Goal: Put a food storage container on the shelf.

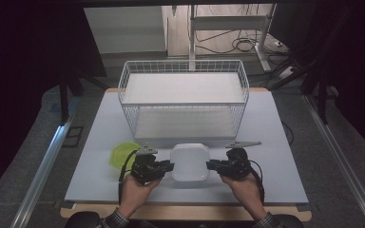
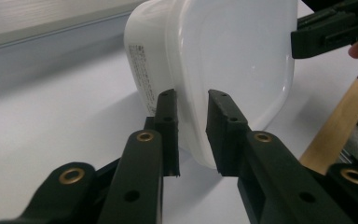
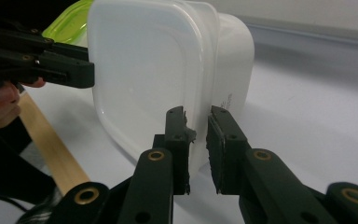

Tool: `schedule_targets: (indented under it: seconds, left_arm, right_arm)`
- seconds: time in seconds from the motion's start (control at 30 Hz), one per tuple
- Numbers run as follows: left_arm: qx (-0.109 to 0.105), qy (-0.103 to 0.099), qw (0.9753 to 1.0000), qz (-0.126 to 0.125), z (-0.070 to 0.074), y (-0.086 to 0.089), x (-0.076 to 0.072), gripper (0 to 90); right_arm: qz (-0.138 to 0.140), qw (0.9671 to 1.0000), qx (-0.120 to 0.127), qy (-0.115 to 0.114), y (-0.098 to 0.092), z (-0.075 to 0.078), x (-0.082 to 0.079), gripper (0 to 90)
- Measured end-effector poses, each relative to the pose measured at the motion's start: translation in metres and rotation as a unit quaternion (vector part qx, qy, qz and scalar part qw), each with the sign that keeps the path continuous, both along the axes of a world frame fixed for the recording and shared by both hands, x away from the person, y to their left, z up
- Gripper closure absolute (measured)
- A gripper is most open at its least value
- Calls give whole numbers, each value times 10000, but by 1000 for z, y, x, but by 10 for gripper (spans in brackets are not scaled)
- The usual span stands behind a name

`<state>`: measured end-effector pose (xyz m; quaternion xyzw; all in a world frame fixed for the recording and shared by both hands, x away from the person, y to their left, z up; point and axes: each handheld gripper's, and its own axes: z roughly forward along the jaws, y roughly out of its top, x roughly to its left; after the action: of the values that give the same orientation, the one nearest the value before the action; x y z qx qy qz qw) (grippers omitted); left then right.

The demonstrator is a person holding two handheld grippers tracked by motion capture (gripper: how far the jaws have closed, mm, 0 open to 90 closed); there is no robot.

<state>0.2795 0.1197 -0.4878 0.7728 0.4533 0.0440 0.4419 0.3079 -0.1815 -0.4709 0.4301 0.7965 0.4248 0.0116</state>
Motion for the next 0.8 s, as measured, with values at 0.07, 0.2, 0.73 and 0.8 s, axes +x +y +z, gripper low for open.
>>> schedule_targets:
  seconds: [0.07,0.2,0.73,0.8]
  left_arm:
    - [38,-26,10000,30,-1,0,0,771]
    - [55,-63,9999,80,0,0,1,773]
    - [199,-604,9980,64,40,3,7,774]
    - [189,-632,9978,79,43,3,8,774]
  right_arm:
    - [16,9999,-87,-142,2,1,-2,788]
    - [16,9995,-160,-280,5,2,-3,788]
    - [71,9975,147,-680,3,32,4,789]
    - [85,9972,165,-722,3,37,6,789]
